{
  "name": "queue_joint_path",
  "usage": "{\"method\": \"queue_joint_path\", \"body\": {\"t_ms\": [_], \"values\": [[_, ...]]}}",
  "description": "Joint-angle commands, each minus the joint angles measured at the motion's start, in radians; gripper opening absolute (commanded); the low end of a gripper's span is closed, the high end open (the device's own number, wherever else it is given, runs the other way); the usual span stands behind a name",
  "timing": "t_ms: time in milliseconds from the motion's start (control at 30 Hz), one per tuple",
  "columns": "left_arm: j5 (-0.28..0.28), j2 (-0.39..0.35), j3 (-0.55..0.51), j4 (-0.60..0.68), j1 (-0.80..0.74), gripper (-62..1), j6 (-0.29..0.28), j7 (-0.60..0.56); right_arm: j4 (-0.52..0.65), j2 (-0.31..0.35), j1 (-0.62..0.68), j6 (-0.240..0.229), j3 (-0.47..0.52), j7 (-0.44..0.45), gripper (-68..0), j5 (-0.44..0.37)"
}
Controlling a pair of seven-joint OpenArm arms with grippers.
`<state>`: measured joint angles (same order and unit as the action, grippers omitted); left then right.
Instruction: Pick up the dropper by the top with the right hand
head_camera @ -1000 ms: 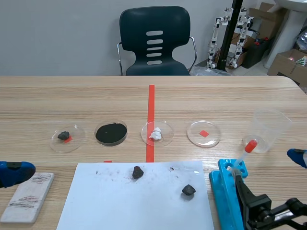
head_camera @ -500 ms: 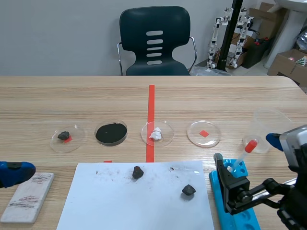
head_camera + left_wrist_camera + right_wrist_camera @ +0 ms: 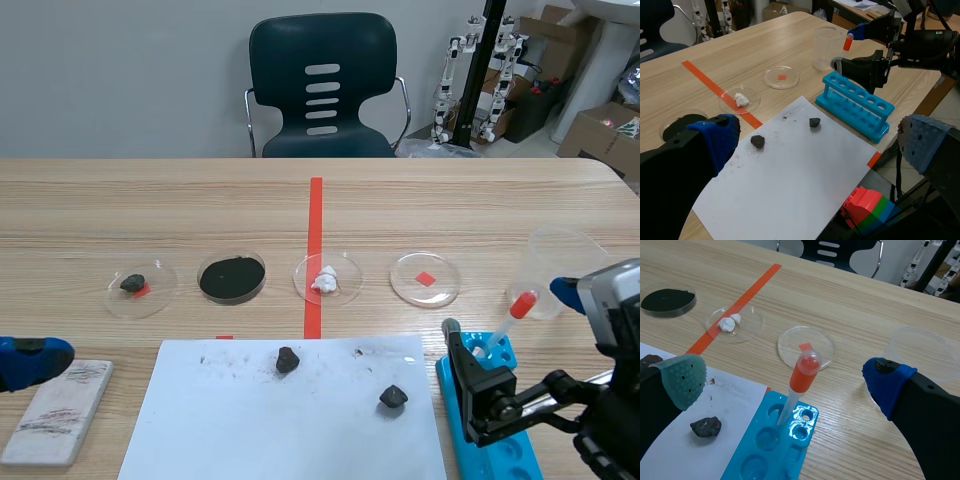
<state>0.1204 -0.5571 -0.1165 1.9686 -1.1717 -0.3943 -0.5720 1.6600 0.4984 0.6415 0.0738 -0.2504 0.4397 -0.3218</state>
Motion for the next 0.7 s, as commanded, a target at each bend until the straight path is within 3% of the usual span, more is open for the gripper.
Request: {"method": "queue_joint_path", "body": {"t_ms": [0,600,667], "values": [[0.006,-0.003,0.002,0.007,-0.005,1.4,-0.002,-0.012,0.016,0.005,-0.001,0.005,-0.003,0.011,0.0,0.000],[0.006,-0.003,0.002,0.007,-0.005,1.4,-0.002,-0.013,0.016,0.005,0.026,0.013,-0.013,0.024,-0.1,0.000],[0.006,-0.003,0.002,0.007,-0.005,1.4,-0.002,-0.013,0.016,0.005,0.026,0.013,-0.013,0.037,-4.8,0.000]]}}
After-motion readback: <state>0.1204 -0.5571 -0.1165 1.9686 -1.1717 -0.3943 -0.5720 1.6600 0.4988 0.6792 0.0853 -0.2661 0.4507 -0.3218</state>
